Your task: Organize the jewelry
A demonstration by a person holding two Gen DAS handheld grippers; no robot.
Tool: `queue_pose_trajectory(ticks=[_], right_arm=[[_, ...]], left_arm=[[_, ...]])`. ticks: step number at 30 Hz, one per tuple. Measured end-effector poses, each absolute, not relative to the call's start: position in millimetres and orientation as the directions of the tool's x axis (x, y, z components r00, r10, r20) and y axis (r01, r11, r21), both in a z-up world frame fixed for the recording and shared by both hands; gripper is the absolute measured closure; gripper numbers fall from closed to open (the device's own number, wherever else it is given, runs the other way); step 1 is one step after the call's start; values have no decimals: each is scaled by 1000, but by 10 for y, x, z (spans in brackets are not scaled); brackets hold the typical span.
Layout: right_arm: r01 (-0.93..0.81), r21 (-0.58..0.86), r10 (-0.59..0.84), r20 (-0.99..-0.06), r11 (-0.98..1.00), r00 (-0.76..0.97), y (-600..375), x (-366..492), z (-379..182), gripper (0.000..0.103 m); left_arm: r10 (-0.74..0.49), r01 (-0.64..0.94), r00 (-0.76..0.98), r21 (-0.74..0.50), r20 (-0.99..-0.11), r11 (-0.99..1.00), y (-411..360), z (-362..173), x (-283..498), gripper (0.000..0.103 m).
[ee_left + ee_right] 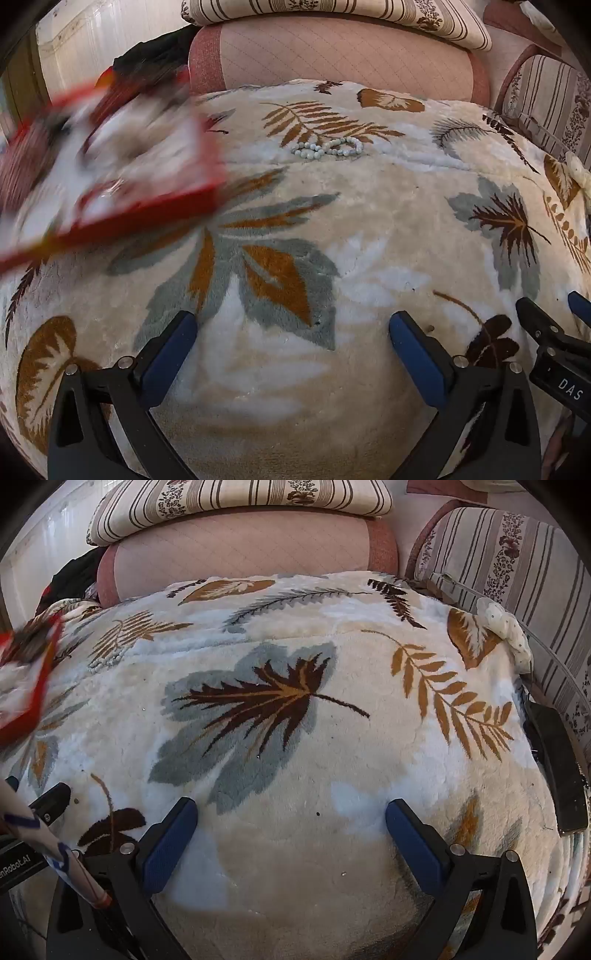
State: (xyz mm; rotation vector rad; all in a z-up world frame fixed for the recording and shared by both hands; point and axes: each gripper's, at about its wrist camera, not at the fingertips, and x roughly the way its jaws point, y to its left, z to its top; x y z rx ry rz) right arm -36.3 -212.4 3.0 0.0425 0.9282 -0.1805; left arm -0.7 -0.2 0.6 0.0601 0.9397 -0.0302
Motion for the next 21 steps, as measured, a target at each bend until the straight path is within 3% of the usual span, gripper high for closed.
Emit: queue_pose_trajectory(ticks=[21], right_arm=[[172,-1,-103,-802,985,589,-2162,-373,18,0]], left_arm=[[-3,53,580,34,-814,998,-50,32,9,0]])
